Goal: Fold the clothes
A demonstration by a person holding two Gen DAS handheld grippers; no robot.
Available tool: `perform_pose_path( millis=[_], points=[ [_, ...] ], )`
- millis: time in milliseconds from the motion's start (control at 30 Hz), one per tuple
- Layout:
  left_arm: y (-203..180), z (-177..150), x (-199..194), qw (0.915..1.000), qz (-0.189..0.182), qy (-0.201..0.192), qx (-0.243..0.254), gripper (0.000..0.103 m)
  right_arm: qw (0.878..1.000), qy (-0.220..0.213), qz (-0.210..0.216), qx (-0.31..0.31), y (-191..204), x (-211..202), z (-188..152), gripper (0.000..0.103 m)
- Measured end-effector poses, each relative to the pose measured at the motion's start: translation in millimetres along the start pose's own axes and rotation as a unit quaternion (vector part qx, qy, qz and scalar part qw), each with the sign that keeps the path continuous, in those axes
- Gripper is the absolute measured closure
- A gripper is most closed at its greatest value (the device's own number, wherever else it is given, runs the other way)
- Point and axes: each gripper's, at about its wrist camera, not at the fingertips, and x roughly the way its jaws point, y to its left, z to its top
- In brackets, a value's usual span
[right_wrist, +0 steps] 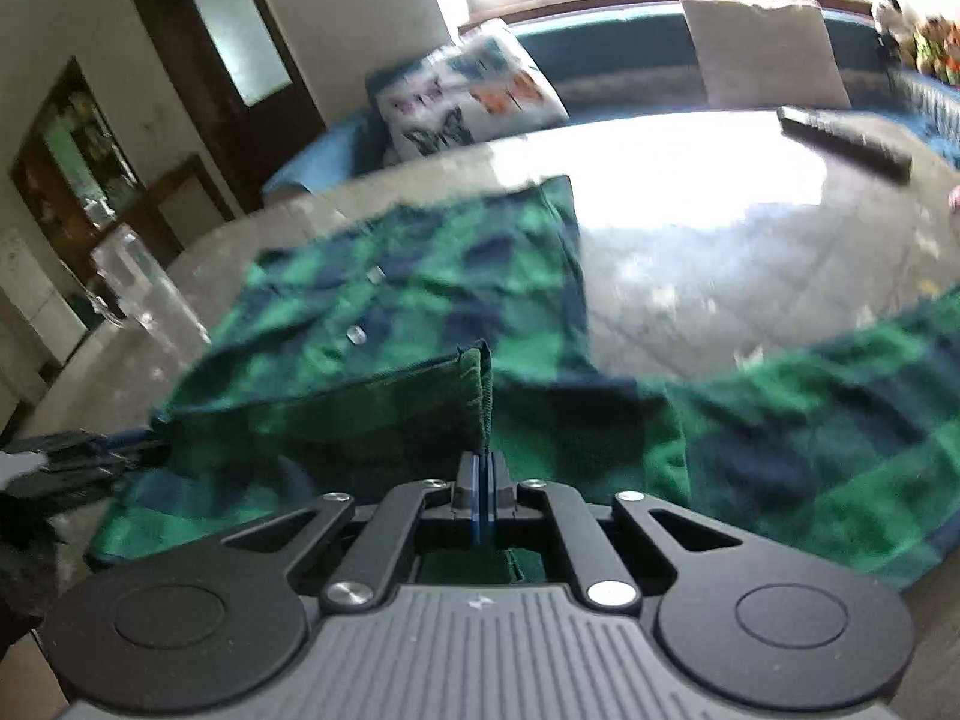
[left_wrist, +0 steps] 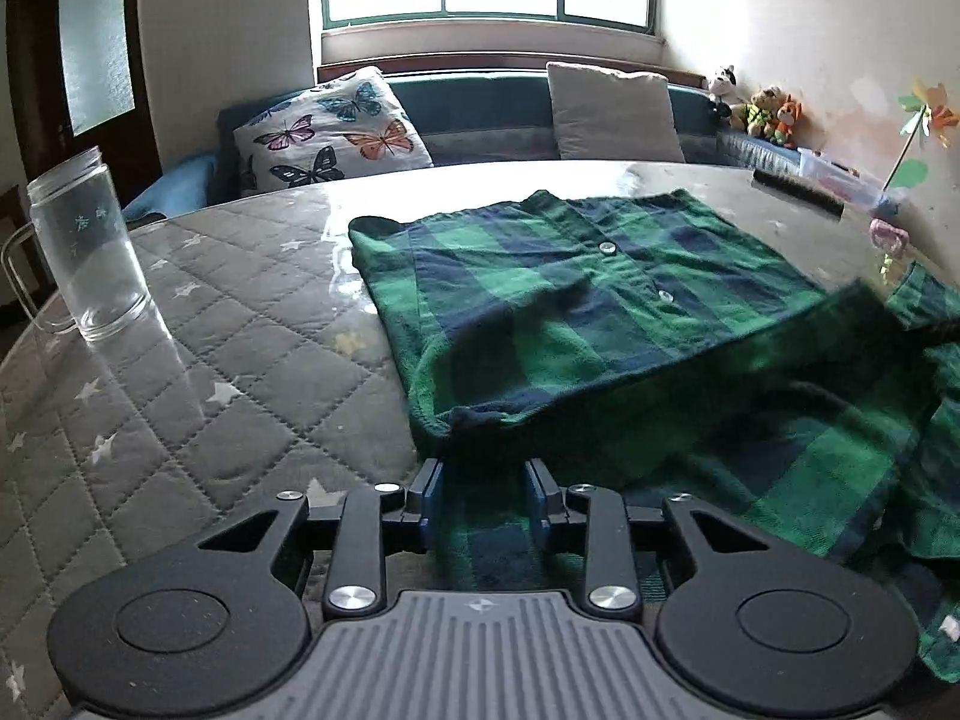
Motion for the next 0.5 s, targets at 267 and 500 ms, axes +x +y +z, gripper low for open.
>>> perform_pose_path(
  millis=[267, 500],
  points=[
    [-5, 14, -2, 0.9996, -0.016, -0.025, 0.003, 0.072, 1.000, 0.010, -0.015, -0.011, -2, 16, -3, 0.101],
    [-5, 15, 21, 0.9999, -0.007, -0.006, 0.011, 0.073, 0.999, 0.008, -0.026, -0.026, -1, 12, -5, 0.099]
  ],
)
